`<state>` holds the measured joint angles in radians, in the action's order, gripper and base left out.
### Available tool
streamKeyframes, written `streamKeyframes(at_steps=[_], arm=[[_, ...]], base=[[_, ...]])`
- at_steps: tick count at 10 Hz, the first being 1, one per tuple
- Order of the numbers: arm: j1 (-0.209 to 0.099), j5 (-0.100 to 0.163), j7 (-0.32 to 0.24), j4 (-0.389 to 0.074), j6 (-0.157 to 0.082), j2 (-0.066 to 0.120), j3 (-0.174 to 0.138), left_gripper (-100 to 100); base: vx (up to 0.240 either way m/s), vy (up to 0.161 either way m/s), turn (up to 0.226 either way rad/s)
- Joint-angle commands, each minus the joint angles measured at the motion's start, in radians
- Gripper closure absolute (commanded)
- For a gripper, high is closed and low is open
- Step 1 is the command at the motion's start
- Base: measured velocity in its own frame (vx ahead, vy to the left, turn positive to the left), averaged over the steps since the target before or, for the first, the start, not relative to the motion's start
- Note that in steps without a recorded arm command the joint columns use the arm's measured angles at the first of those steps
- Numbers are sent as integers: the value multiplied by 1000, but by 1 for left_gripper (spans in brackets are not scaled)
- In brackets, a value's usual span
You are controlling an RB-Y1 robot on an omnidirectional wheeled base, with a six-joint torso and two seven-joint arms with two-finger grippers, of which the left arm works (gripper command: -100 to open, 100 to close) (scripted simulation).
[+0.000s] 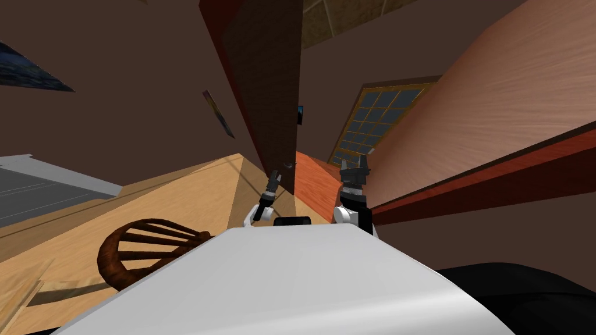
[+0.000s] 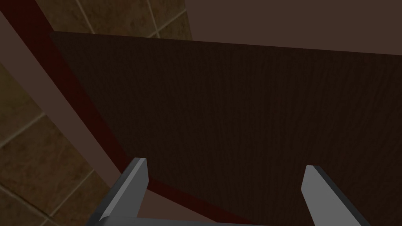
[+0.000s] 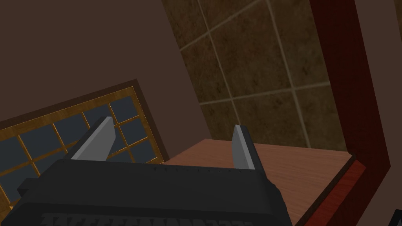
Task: Push the door open
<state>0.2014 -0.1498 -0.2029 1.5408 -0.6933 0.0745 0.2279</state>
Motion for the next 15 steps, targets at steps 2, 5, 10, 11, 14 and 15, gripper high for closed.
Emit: streamKeyframes(at_steps=[2, 5, 10, 11, 14, 15], arm=[[-31, -6, -4, -74, -14, 2, 18, -100], [-60, -12, -7, -156, -23, 3, 35, -100], [-104, -21, -11, -274, -36, 1, 61, -100], [-117, -23, -13, -309, -41, 1, 69, -100], [-158, -32, -17, -411, -53, -3, 93, -100], [-158, -32, -17, -413, -53, -3, 93, -100]], base=[[61, 61, -21], [63, 67, -17], [66, 72, -17], [58, 53, -14], [92, 82, -24], [54, 59, -8]])
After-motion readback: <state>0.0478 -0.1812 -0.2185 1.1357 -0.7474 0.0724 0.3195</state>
